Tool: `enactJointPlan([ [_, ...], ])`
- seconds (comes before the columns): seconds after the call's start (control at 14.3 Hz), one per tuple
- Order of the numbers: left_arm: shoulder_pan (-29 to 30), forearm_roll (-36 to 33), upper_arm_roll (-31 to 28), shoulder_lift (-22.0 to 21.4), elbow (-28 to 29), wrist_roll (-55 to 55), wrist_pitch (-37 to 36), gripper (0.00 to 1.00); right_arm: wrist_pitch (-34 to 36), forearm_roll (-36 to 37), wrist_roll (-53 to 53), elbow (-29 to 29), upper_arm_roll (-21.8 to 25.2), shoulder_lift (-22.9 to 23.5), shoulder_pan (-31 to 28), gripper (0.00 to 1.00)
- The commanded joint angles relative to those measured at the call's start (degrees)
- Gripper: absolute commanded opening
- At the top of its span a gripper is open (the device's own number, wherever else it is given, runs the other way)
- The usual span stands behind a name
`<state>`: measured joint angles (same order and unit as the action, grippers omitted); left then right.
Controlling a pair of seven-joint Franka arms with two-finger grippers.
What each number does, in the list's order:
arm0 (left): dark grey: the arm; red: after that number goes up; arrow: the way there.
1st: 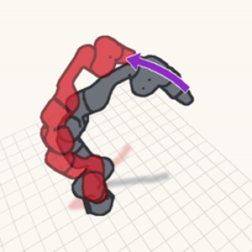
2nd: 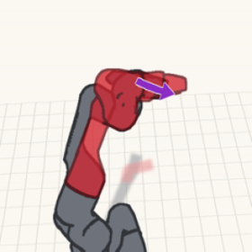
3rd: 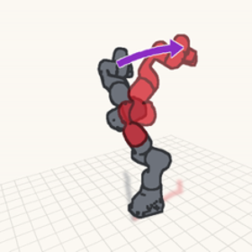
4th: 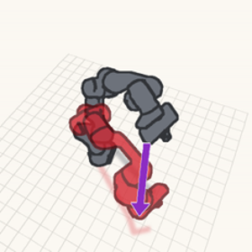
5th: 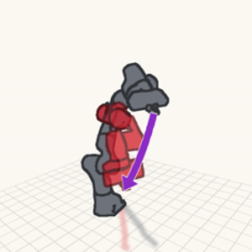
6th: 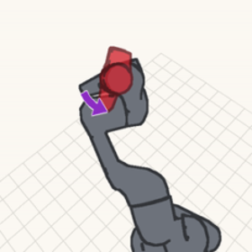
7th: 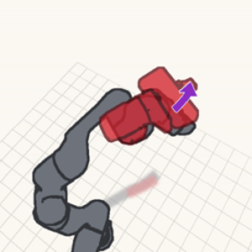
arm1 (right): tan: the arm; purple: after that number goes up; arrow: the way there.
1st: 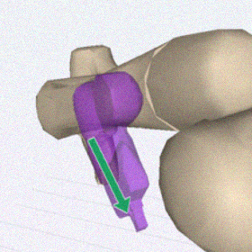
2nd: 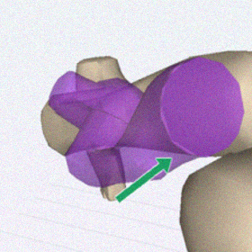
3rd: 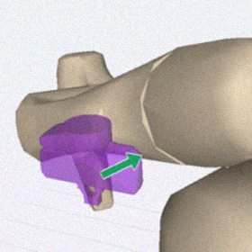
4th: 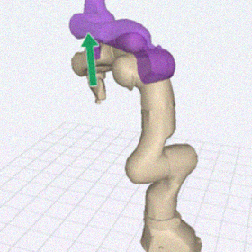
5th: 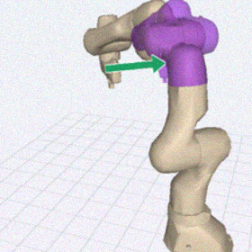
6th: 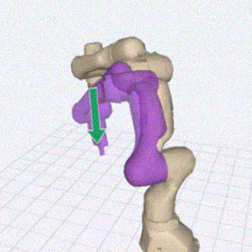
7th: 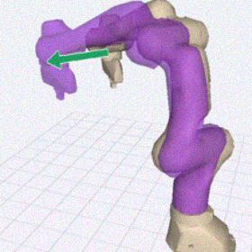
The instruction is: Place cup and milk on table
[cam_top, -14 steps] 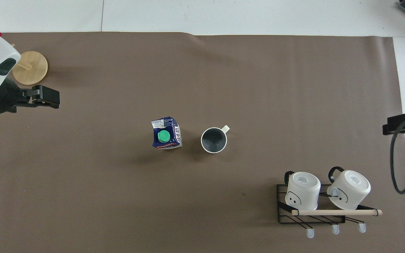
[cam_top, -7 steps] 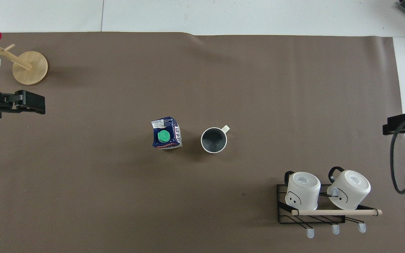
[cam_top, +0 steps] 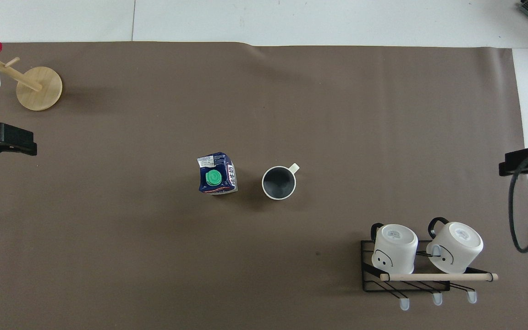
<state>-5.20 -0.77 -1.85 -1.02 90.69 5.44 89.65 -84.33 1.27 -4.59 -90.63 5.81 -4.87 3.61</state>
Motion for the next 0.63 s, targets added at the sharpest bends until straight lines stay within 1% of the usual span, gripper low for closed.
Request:
enactJointPlan([
  [0.0, 1.16, 0.77, 1.32, 0.06, -0.78, -0.61, -1.4, 1.0, -0.4, -0.84, -0.25, -0.51, -0.36, -0.4, -0.72, 1.0],
  [0.28, 0.46, 1.03, 1.58, -0.12, -0.78, -0.69, -2.36, 1.0, -0.4, -0.84, -0.25, -0.51, -0.28, -0.4, -0.8, 1.0],
  [0.42, 0.89, 1.12, 3.25, -0.21, -0.6, -0.69, -3.25, 1.0, -0.4, -0.84, -0.25, -0.51, -0.36, -0.4, -0.8, 1.0],
  [0.56, 0.8, 1.12, 3.69, -0.3, -0.6, -0.61, -3.51, 1.0, -0.4, -0.84, -0.25, -0.51, -0.36, -0.4, -0.8, 1.0],
])
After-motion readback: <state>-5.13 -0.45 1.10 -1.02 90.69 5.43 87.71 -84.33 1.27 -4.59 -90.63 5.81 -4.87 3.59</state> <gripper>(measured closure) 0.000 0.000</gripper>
